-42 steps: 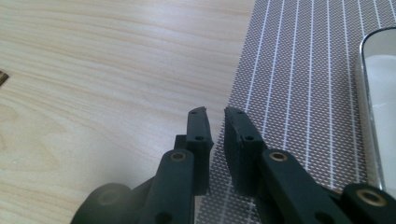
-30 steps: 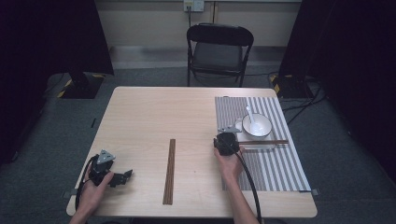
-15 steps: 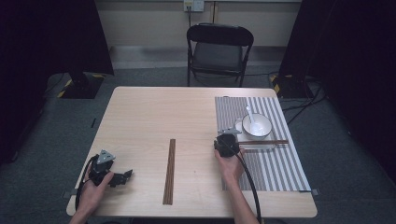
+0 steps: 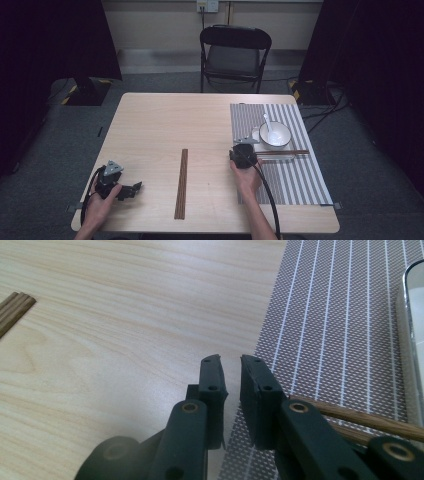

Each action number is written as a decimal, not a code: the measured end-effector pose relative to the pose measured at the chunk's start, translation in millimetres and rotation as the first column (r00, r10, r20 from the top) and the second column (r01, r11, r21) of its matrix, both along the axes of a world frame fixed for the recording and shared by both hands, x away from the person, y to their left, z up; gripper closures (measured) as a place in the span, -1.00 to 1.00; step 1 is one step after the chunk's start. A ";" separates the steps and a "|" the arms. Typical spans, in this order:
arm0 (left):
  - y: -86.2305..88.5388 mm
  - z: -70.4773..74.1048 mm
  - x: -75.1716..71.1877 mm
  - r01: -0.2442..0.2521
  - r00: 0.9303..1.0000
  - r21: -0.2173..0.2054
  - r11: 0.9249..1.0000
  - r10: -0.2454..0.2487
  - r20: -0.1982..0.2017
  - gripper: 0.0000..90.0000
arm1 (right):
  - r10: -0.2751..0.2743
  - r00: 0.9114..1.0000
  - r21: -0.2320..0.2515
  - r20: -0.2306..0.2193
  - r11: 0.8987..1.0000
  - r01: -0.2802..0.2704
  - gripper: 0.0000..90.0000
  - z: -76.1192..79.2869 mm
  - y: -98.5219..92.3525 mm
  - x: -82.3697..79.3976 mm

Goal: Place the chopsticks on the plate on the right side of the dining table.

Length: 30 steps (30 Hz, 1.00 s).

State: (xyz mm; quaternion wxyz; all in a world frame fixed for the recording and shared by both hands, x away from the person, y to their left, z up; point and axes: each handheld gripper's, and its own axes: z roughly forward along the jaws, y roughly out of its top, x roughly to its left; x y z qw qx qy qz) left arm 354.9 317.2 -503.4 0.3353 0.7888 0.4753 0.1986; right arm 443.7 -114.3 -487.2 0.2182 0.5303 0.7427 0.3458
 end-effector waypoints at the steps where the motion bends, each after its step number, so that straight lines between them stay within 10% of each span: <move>1: 0.0 0.0 0.0 0.000 1.000 0.000 1.000 0.000 0.000 -0.99 | 0.002 1.000 0.002 0.004 1.000 -0.002 0.78 1.6 -0.4 -1.4; 30: -0.1 -0.1 0.0 0.000 1.000 -0.002 1.000 0.000 0.000 -0.99 | -0.107 0.993 -0.018 0.045 0.994 0.108 0.77 23.3 -94.1 -34.3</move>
